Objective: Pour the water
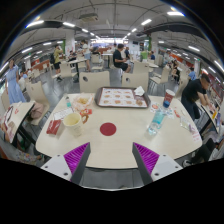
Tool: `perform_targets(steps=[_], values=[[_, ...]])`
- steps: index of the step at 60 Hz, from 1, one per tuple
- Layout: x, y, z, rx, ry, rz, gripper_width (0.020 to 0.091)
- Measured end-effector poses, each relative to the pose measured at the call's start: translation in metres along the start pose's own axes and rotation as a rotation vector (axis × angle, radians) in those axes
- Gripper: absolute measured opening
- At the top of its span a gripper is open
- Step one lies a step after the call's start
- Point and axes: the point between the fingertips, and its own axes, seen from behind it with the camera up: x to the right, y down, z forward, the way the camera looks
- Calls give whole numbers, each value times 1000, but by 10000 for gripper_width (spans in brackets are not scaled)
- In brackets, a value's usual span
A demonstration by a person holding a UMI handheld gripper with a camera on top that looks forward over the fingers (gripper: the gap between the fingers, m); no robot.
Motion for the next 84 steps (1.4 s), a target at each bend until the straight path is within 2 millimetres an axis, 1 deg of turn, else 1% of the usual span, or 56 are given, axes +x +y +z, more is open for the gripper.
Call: perform_targets(steps=[4,6,7,8,9,10,11,17,22,28,33,37,40,45,50,53,54,56,57,59,62,64,68,69,70,71,73,74,80,84], values=[[8,1,0,-1,12,8,852],[23,1,4,0,13,15,852],[35,1,7,0,13,16,852],[14,4,5,-1,12,20,852],[19,4,8,-1,16,20,851],[39,3,7,0,19,19,853],[64,5,21,2,18,20,854],[114,10,54,7,43,15,854],[149,13,78,19,57,12,854],[191,5,107,58,79,14,855],[218,-5,136,91,83,28,854],[234,-18,159,123,76,39,856],[241,-26,177,144,67,43,856],[248,-42,203,187,53,34,852],[250,-50,226,203,46,21,851],[250,-54,237,220,45,19,815],[250,-55,240,224,45,17,789],[251,-56,244,233,47,13,707],[251,-57,246,239,48,11,657],[253,-61,248,256,61,4,582],[251,-62,249,272,50,9,555],[254,-63,250,277,47,24,529],[256,-62,247,281,69,36,493],[257,-62,247,284,75,35,475],[257,-62,247,286,78,36,477],[256,-62,246,288,78,36,453],[256,-62,246,286,80,41,447],[257,-61,246,284,83,40,423],[258,-63,249,267,106,28,423],[262,-70,243,269,140,25,421]])
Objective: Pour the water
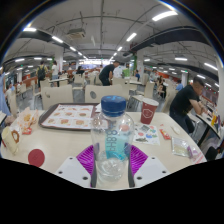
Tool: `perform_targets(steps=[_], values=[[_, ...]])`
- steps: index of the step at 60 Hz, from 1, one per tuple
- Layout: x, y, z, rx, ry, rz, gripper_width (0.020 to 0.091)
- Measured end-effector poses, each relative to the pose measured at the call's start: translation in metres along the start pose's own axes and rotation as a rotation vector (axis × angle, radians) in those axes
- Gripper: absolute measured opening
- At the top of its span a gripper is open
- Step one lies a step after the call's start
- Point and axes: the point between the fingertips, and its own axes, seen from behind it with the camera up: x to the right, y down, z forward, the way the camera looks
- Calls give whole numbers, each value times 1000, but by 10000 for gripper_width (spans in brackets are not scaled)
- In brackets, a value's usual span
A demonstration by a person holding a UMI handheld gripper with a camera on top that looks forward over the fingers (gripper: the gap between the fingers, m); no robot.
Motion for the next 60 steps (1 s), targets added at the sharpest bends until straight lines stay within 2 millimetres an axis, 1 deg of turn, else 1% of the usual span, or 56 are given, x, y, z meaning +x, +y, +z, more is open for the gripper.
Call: perform_targets(steps=[2,5,9,15,24,27,31,32,36,39,40,42,43,46,50,51,52,57,58,60], values=[[-1,-6,-4,8,20,-19,423],[-2,-20,-12,20,47,-57,422],[-4,-45,-26,41,97,-142,421],[-18,-86,-51,70,192,-335,423],[-73,-135,-87,112,320,-643,423],[-98,-148,-99,130,346,-748,422],[-135,-158,-109,149,370,-888,421],[-145,-158,-107,153,379,-928,422],[-184,-162,-114,174,385,-1078,424],[-213,-160,-114,189,380,-1196,423],[-221,-159,-114,190,384,-1242,422],[-236,-154,-103,196,399,-1335,424],[-244,-154,-107,198,405,-1384,424],[-263,-147,-101,205,415,-1526,422],[-278,-133,-91,182,422,-1684,420],[-276,-125,-80,178,417,-1718,421],[-284,-125,-85,166,417,-1747,422],[-301,-115,-82,169,417,-1884,421],[-299,-110,-77,176,415,-1905,422],[-306,-109,-78,184,408,-1935,422]])
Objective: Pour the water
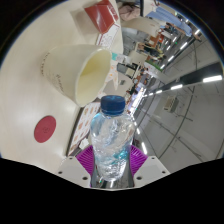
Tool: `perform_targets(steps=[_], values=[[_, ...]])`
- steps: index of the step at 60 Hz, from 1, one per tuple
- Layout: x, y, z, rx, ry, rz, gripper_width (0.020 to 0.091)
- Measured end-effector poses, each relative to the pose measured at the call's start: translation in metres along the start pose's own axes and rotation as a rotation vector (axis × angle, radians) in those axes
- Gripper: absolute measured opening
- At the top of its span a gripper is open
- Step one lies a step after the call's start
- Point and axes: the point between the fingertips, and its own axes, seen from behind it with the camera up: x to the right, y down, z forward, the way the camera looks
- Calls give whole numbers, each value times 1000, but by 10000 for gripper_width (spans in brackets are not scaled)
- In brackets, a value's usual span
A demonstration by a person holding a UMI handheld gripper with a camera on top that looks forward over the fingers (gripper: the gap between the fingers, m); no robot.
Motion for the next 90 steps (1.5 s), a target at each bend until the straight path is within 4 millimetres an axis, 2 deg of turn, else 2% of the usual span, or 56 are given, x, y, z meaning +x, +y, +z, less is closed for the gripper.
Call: perform_targets(steps=[8,13,14,19,30,37,44,49,50,54,64,65,69,72,83,85,88,89,90], values=[[-7,-8,-3,25,-22,-15,421],[-1,-4,-5,31,-33,97,420],[-2,2,-3,28,-38,124,420],[8,10,-9,33,-90,368,422],[34,41,-17,65,-167,1018,425],[14,46,-13,72,-270,1397,423],[-25,35,-4,65,-384,1652,421],[-52,26,0,60,-438,1745,422],[-58,18,1,58,-449,1763,421],[-79,7,3,47,-489,1817,426],[-118,-16,7,22,-559,1913,428],[-121,-18,7,19,-567,1923,446],[-119,-17,11,50,-526,1923,437],[-119,-19,6,45,-513,1906,440],[-125,-16,3,-7,-556,1918,578],[-130,-18,1,-38,-590,1906,654],[-135,-18,-9,-79,-640,1898,845],[-134,-18,-13,-90,-650,1899,867],[-133,-15,-21,-101,-658,1901,850]])
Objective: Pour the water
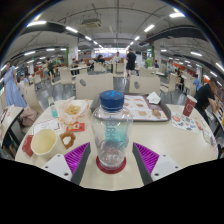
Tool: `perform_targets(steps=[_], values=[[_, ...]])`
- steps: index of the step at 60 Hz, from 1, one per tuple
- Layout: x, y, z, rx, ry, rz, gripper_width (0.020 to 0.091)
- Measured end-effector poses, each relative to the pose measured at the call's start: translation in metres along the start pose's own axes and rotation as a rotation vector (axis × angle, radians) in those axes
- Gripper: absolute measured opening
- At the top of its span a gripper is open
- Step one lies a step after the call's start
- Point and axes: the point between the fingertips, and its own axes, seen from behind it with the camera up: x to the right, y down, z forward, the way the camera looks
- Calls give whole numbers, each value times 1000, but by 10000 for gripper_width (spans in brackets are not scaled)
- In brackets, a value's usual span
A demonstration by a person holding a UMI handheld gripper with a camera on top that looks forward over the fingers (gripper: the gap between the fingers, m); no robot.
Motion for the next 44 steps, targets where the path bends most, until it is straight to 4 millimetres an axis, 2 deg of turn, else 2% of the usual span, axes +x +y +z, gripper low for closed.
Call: perform_targets(steps=[2,4,14,20,25,36,44], values=[[3,2,-8,-20,15,6,834],[1,6,-20,-40,28,13,848],[-12,19,-98,-109,48,40,850],[-23,19,-139,-123,54,36,847],[-28,19,-165,-126,66,23,851],[-32,16,-192,-99,98,-5,851],[-34,16,-197,-98,99,-21,850]])
